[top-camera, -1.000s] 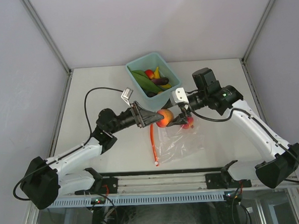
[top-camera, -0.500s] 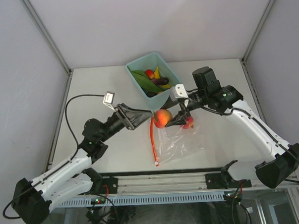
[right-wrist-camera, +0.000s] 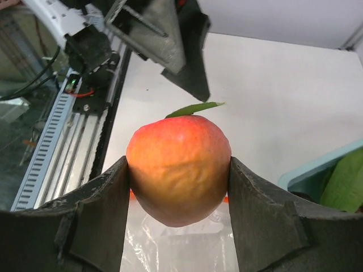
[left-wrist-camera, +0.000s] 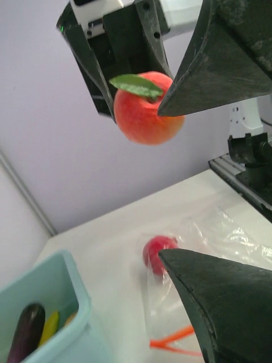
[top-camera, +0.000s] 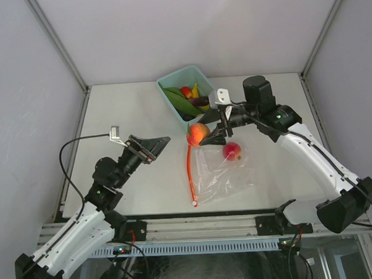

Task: Open the zip-top bag and remove the fake food
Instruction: Place the fake fruit in the bin.

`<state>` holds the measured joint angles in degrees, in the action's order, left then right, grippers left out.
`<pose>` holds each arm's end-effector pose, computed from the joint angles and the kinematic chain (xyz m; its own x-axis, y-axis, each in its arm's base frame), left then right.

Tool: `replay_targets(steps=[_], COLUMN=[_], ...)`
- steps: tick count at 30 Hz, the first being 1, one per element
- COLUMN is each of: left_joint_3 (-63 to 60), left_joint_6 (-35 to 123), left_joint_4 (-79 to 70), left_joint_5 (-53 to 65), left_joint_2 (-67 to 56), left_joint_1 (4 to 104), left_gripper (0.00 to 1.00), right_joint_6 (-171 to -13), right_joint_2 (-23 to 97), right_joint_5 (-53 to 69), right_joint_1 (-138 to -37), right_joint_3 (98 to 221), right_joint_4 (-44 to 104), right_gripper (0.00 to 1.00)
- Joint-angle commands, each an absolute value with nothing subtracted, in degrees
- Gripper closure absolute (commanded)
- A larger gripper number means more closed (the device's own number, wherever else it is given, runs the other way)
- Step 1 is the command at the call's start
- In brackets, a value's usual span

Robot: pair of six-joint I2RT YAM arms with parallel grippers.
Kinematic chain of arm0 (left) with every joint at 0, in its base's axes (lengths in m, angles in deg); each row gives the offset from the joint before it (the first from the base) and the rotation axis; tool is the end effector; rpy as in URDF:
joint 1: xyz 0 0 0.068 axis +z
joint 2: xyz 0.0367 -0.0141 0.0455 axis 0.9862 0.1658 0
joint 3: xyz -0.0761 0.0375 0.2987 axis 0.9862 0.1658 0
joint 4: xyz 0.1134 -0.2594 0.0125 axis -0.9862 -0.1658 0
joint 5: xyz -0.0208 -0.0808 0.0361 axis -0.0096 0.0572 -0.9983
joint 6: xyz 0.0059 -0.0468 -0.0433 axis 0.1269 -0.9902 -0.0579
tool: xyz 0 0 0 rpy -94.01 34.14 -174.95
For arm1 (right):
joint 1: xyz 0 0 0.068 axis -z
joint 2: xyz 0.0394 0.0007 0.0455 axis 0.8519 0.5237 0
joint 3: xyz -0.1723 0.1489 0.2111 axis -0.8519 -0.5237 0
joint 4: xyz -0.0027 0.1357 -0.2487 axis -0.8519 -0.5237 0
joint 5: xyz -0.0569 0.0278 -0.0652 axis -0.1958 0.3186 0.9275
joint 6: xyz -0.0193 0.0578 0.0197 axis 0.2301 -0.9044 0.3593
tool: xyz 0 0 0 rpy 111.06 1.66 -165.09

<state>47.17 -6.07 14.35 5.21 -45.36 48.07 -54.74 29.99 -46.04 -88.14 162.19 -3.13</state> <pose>0.1393 -0.0960 0.3116 -0.4989 -0.7178 -0.4857 0.4218 0.2885 -0.8596 0.2261 0.1796 0.4382 0.0987 -0.2177 -0.9710 -0.9916 -0.1035 -0.0776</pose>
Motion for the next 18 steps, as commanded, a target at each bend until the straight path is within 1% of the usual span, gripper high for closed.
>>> replay_targets(steps=[1,6,10,18], left_joint_3=[48.1,48.8,48.8,48.7], left_joint_6=[-1.2,2.1,5.4,9.8], left_joint_4=[5.6,0.4,-3.1,-4.5], left_joint_5=[1.5,0.8,0.2,2.3], left_joint_2=[-47.9,-49.3,-48.8,-45.7], left_joint_1=[50.3,52.3,54.1,57.7], left_gripper=[0.0,0.0,0.0,0.0], right_joint_6=[-65.5,-71.6,-73.9,-75.8], right_joint_2=[31.8,34.7,37.7,45.7], right_joint_5=[-40.8,-34.9,-31.4,-26.2], right_joint_1=[-87.3,-86.5,-86.4,-86.5], right_joint_3=[164.3,164.6,165.5,170.9], right_joint_4=[8.1,14.7,17.7,19.7], right_gripper=[0.85,0.86,0.89,0.89])
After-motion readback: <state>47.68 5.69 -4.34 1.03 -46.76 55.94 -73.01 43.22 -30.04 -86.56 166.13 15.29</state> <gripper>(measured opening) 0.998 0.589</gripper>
